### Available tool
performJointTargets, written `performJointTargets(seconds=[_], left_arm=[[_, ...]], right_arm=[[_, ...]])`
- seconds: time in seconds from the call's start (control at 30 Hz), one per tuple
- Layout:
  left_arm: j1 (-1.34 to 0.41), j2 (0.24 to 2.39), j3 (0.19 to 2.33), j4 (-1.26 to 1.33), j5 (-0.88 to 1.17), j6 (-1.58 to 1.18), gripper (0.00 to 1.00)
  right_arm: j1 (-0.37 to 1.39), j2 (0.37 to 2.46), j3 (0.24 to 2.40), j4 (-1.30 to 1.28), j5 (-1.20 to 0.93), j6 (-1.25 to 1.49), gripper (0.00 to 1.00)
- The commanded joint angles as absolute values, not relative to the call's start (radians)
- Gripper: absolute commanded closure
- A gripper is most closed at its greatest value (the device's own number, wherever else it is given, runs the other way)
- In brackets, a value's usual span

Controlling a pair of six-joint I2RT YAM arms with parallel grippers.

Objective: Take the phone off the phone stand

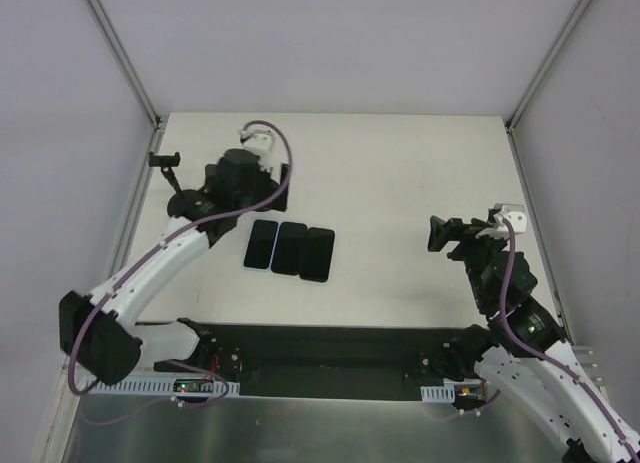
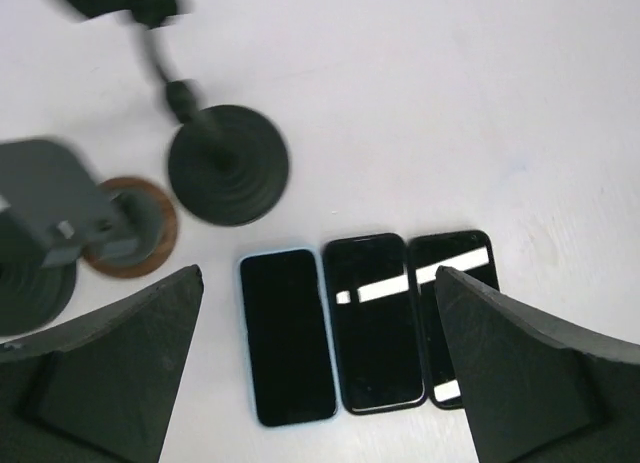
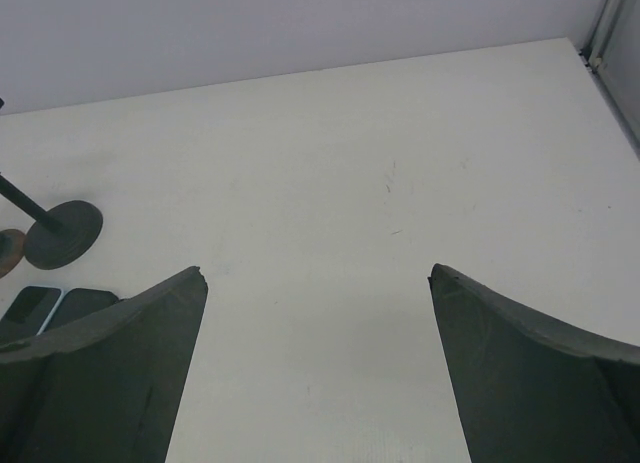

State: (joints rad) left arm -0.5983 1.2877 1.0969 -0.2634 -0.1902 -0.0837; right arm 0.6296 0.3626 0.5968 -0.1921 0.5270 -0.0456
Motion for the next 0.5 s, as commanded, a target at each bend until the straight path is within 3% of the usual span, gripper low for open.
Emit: performJointTargets(seconds=[0.0, 0.2, 0.47], left_arm=[[-0.376, 1.045, 0.997, -0.299, -0.060, -0.311, 0.01], [-0.148, 0.740, 0.940, -0.359, -0.102, -0.341, 0.01], [-0.141, 0.350, 0.815, -0.301, -0.449, -0.184, 0.01]], right_arm=[[0.626, 0.342, 0.653, -0.232, 0.633, -0.107, 0.04], [0.624, 0.311, 0.679, -0.255, 0.745, -0.198, 0.04], [0.624, 0.293, 0.680, -0.190, 0.864, -0.308, 0.04]])
